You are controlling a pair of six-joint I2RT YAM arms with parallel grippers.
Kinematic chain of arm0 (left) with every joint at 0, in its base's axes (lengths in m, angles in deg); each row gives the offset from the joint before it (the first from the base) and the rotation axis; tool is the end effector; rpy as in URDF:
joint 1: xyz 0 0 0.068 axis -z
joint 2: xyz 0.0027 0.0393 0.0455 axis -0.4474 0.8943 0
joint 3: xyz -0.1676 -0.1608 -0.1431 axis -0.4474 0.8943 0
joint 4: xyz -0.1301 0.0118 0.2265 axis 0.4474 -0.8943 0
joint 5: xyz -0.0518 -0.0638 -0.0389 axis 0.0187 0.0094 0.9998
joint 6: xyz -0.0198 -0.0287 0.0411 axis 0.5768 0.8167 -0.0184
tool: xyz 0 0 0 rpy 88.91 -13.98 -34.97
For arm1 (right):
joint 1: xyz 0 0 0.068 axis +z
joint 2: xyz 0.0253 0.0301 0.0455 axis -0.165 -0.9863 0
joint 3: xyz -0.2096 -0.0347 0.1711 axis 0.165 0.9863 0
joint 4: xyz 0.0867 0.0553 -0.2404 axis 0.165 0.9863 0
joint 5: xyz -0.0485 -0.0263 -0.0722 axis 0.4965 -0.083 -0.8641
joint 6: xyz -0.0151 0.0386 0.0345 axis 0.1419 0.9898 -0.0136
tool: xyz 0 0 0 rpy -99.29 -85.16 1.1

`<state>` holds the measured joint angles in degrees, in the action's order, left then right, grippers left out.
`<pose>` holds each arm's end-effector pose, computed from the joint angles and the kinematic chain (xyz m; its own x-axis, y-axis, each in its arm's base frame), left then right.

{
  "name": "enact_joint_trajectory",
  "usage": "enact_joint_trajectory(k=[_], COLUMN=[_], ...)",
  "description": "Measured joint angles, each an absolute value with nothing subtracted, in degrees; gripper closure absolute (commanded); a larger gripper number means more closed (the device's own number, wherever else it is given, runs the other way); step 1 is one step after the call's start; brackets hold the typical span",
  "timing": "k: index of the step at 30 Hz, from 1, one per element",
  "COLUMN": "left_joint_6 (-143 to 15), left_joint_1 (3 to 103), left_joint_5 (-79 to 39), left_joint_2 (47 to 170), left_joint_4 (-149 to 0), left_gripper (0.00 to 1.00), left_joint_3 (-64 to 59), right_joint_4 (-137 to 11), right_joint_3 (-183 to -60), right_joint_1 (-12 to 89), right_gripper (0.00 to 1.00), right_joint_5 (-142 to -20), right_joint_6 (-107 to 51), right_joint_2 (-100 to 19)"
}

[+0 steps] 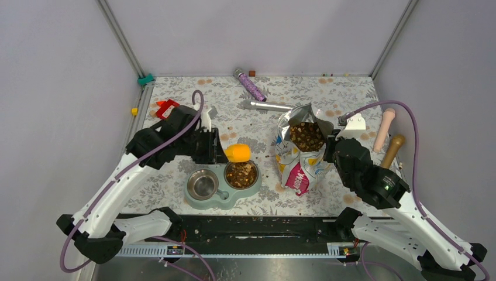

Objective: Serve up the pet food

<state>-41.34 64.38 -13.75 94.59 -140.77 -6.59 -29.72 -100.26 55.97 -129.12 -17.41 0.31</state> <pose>0.1426 -0.1219 0.3819 -0.9048 0.0145 -0.4255 0.2571 0.8154 -0.5187 0.1102 0.0822 0.3690 -0.2572 0.0617 -0.9644 -0.0515 0.9957 0.0775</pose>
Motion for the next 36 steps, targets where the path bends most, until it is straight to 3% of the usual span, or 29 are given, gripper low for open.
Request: enact_joint_trajectory(k=[9, 19, 28, 36], left_joint_6=[-38.4, -35.7, -35.8, -37.0], left_joint_1=[64.4, 67.2, 70.1, 76.1], left_joint_5=[-2.6, 6.6, -1.4, -14.4], left_joint_2=[97.1, 117.4, 129.8, 141.0], left_joint_4=[-133.5, -134.5, -148.6, -156.7], left_gripper=[1.00, 1.00, 1.00, 1.00], left_joint_3=[-21.6, -43.1, -50.5, -62.2], right_joint_4=[-29.7, -29.7, -30.2, -33.0], right_joint_3=[-100.3, -100.3, -100.3, -101.2], right_joint_1=[55.9, 55.6, 55.6, 55.6], right_gripper=[1.00, 1.00, 1.00, 1.00], right_joint_5=[-125.6, -121.9, -119.8, -109.5], right_joint_6=[-17.4, -17.4, -18.0, -19.5], right_joint_2=[0.8, 1.3, 0.2, -5.1])
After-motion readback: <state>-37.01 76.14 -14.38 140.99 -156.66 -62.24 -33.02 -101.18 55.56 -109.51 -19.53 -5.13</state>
